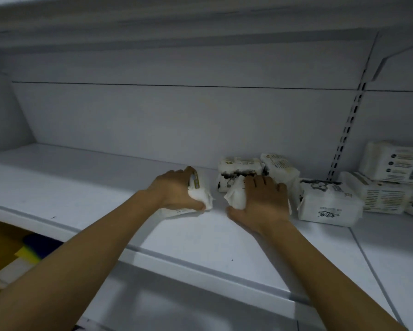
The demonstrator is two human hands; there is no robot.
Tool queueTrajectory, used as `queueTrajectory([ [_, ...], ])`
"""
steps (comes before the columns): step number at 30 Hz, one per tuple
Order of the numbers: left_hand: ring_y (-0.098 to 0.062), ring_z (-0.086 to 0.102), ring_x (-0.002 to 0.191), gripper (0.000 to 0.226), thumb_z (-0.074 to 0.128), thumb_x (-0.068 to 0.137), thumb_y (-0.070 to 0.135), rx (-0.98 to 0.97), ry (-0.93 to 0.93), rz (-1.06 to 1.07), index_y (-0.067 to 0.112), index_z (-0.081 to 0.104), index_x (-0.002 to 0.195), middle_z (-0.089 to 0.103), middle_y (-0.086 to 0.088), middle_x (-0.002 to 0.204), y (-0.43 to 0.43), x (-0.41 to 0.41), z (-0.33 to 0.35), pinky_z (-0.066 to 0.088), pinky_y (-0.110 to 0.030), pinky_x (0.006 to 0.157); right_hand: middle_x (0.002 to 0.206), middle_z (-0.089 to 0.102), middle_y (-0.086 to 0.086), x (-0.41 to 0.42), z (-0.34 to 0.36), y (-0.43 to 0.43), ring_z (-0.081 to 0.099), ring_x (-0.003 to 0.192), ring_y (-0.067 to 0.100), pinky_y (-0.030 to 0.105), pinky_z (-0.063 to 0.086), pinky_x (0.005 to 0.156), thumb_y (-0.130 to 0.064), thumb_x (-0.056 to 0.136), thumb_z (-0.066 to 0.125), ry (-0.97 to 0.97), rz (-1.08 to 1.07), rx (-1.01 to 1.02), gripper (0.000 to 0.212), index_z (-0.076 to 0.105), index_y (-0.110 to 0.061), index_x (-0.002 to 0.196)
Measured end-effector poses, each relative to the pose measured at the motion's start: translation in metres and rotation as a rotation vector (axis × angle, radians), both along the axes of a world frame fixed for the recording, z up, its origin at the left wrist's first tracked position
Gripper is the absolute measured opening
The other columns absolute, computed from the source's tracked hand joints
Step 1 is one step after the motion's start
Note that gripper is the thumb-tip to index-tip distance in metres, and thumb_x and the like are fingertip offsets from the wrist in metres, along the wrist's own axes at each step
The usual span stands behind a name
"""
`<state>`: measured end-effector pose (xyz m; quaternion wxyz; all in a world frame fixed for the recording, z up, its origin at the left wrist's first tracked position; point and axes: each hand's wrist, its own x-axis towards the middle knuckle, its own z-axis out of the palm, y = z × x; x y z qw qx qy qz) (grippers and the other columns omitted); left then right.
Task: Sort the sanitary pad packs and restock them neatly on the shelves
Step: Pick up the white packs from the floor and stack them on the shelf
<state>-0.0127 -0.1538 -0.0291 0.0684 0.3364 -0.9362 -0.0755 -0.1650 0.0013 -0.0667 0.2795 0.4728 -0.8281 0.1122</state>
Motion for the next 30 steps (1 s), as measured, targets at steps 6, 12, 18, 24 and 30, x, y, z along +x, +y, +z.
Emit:
queueTrajectory([
  [6,-0.021,0.069,0.067,0.046,0.063,0.073,0.051,1.001,0.850,0.150,0.015,0.063,0.102,0.073,-0.007,0.081,-0.003,0.085,-0.002,0.052,-0.030,0.064,0.098,0.068,-0.002,0.023,0.056,-0.017,0.061,0.083,0.016,0.028,0.048,0.078,-0.072,0.072,0.053,-0.560,0.145,-0.077,0.055,0.064,-0.026,0.100],
  [12,-0.026,0.070,0.076,0.055,0.062,0.064,0.058,0.981,1.104,0.208,0.018,0.065,0.102,0.074,-0.010,0.089,-0.010,0.166,-0.005,0.055,-0.033,0.069,0.084,0.070,0.005,0.111,0.080,-0.077,0.067,0.078,0.026,0.036,0.055,0.074,-0.065,0.063,0.064,-1.407,0.392,-0.468,0.059,0.065,-0.013,0.089],
  [18,-0.032,0.068,0.097,0.067,0.065,0.072,0.056,0.849,1.326,0.252,0.017,0.057,0.125,0.070,-0.014,0.109,-0.018,0.260,0.001,0.057,-0.043,0.080,0.087,0.072,0.001,0.240,0.076,-0.126,0.070,0.076,0.017,0.027,0.054,0.062,-0.068,0.075,0.059,-1.434,0.727,-0.323,0.055,0.066,-0.016,0.095],
  [24,-0.025,0.069,0.099,0.071,0.078,0.073,0.049,0.715,1.357,0.364,0.018,0.050,0.129,0.070,-0.009,0.112,-0.026,0.395,-0.022,0.057,-0.038,0.077,0.115,0.067,-0.002,0.365,0.042,-0.172,0.068,0.097,0.011,0.029,0.059,0.072,-0.061,0.048,0.088,-1.391,1.050,0.067,0.099,0.048,-0.019,0.129],
  [30,-0.031,0.061,0.114,0.107,0.094,0.055,0.036,0.852,1.227,0.586,0.032,0.032,0.142,0.058,-0.009,0.131,-0.022,0.507,-0.112,0.053,-0.055,0.087,0.113,0.065,-0.004,0.461,-0.037,-0.193,0.065,0.101,0.010,0.025,0.058,0.071,-0.035,0.054,0.089,-1.359,1.062,0.330,0.083,0.049,-0.020,0.124],
])
